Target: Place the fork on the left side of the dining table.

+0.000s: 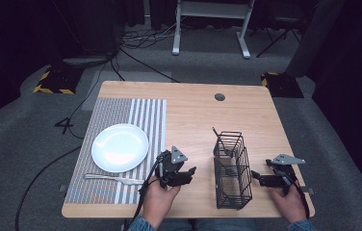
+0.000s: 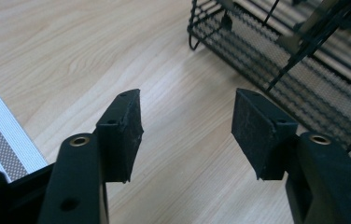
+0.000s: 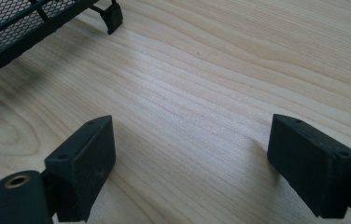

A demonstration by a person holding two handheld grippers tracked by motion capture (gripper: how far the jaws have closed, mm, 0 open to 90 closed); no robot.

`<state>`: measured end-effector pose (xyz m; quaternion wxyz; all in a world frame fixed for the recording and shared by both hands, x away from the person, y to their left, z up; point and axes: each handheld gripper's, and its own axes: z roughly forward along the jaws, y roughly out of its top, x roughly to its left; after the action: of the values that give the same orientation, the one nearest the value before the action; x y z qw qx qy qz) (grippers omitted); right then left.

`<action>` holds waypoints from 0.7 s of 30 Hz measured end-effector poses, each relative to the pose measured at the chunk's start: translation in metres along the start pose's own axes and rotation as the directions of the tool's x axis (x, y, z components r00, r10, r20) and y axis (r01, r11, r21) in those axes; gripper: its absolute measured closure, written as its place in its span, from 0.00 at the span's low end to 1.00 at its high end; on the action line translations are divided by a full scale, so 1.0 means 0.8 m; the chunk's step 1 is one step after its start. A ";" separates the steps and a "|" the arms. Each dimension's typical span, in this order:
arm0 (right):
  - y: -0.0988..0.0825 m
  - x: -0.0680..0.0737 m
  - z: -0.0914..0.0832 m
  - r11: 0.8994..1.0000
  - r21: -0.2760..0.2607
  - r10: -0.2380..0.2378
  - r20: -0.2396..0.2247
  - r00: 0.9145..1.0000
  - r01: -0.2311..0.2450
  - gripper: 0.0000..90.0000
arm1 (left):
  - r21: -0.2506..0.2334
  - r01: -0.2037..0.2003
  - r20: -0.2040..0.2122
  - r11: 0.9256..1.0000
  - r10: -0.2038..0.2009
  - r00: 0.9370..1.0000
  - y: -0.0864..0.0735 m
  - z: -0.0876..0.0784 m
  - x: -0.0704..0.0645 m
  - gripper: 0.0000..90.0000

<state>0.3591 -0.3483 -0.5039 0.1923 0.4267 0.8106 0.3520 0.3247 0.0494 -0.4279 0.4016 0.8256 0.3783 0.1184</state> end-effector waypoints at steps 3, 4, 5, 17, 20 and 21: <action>0.000 0.000 0.000 1.000 0.000 0.001 0.000 1.000 -0.001 0.17 | -0.051 0.000 0.006 0.999 0.001 1.000 0.003 -0.008 0.002 0.51; 0.000 0.000 0.000 1.000 0.000 0.001 0.001 1.000 -0.001 0.17 | -0.068 0.005 0.009 0.998 -0.004 1.000 0.004 -0.009 0.002 0.51; 0.000 0.000 0.000 1.000 0.000 0.001 0.000 1.000 -0.001 0.17 | -0.068 0.005 0.009 0.998 -0.004 1.000 0.004 -0.009 0.002 0.51; 0.000 0.000 0.000 1.000 0.000 0.001 0.000 1.000 -0.001 0.17 | -0.246 0.075 0.021 0.966 -0.072 0.997 0.014 -0.021 0.011 0.47; 0.000 0.000 0.000 1.000 0.000 0.001 0.001 1.000 -0.001 0.17 | -0.280 0.087 0.024 0.956 -0.084 0.996 0.017 -0.022 0.009 0.47; 0.000 0.000 0.000 1.000 0.000 0.001 0.000 1.000 -0.001 0.17 | -0.292 0.095 0.024 0.952 -0.092 0.996 0.018 -0.022 0.010 0.47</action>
<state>0.3591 -0.3483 -0.5039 0.1923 0.4273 0.8103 0.3520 0.3289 0.0593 -0.4061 0.5262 0.7390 0.3932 0.1498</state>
